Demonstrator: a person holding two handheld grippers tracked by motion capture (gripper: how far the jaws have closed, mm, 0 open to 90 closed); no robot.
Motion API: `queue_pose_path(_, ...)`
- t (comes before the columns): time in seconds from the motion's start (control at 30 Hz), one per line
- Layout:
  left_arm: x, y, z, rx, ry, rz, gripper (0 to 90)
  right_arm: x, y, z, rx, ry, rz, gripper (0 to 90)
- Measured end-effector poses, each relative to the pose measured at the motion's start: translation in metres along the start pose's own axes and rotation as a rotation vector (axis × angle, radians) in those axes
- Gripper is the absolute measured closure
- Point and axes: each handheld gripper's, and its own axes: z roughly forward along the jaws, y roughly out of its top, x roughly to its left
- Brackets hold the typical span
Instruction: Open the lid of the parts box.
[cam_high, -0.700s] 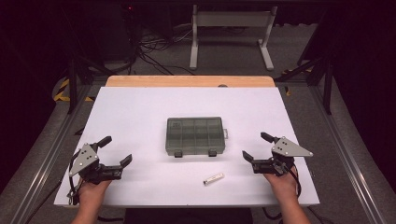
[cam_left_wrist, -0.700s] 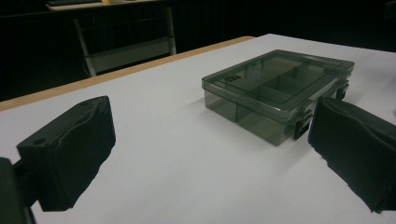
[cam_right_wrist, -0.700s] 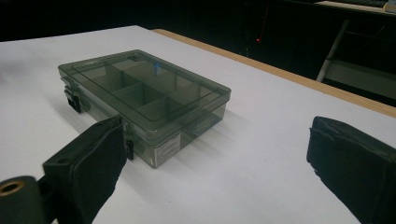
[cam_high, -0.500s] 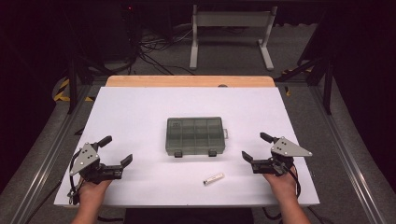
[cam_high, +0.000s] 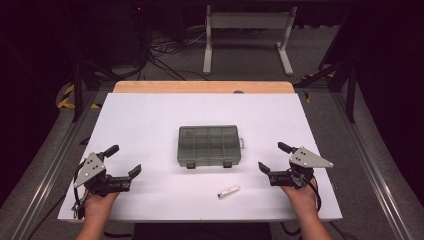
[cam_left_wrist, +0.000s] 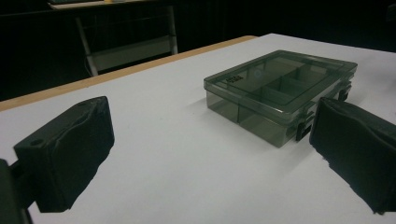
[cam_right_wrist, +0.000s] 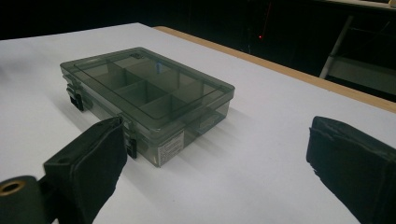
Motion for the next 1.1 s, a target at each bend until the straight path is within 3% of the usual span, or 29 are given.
queue_pose_path(0.23,0.001,0.007,0.007,0.018,0.009,0.009,0.9,0.0,0.004,0.004,0.006,0.016,0.002,6.1)
queue_pose_path(0.77,-0.005,0.026,0.041,0.054,-0.061,0.008,0.4,-0.001,0.025,0.027,0.022,0.064,-0.024,9.2)
queue_pose_path(0.9,-0.007,0.029,0.051,0.063,-0.07,0.027,0.3,-0.001,0.028,0.031,0.029,0.079,-0.021,8.7)
queue_pose_path(1.1,-0.006,0.032,0.066,0.062,-0.103,-0.002,0.6,0.0,0.035,0.042,0.045,0.098,-0.034,6.8)
